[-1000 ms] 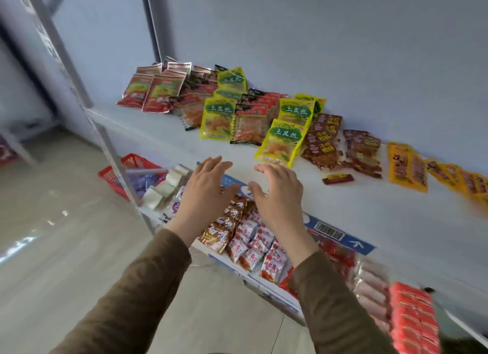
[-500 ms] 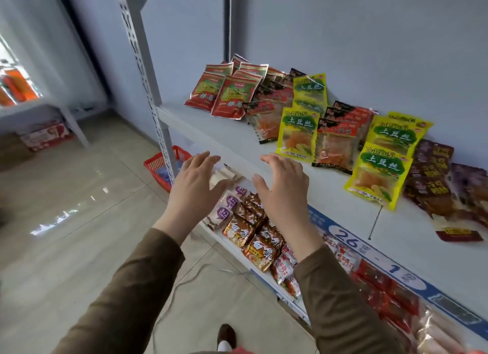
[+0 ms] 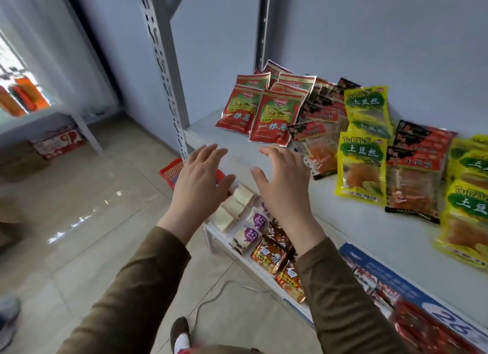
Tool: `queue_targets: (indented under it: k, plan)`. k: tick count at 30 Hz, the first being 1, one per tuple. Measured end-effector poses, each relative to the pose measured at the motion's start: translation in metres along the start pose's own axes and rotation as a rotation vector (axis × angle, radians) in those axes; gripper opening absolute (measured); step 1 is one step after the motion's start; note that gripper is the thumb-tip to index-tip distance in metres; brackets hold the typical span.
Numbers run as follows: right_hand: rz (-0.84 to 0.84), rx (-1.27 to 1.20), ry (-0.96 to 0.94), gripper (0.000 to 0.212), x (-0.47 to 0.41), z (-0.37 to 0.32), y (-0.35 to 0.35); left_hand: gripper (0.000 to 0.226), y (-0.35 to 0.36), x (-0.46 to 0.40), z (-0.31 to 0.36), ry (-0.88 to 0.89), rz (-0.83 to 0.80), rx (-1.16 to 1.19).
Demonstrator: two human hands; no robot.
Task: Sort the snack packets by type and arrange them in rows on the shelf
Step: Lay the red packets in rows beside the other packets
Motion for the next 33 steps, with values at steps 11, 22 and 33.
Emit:
queue_targets:
  k: [11, 22, 33]
  plan:
    - [0.154, 0.121, 0.177, 0.042, -0.083, -0.063, 0.044, 0.064, -0.016, -0.133, -0.07, 0.284, -0.076, 0.08]
    - [0.199, 0.118, 0.341, 0.044, -0.129, -0.045, 0.055, 0.059, 0.015, -0.212, -0.064, 0.429, -0.202, 0.175]
    - [0.139, -0.397, 0.429, 0.054, -0.241, -0.033, 0.095, 0.079, 0.058, -0.293, -0.059, 0.274, -0.324, 0.239]
Point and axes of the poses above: each hand's wrist, its own x-axis away from the middle knuckle, its own y-axis out of the palm, z = x × y, the point moved 3 cm from there along -x, towards the middle knuckle, and after that the axes turned 3 degrees about -z, right-handed, at the moved point
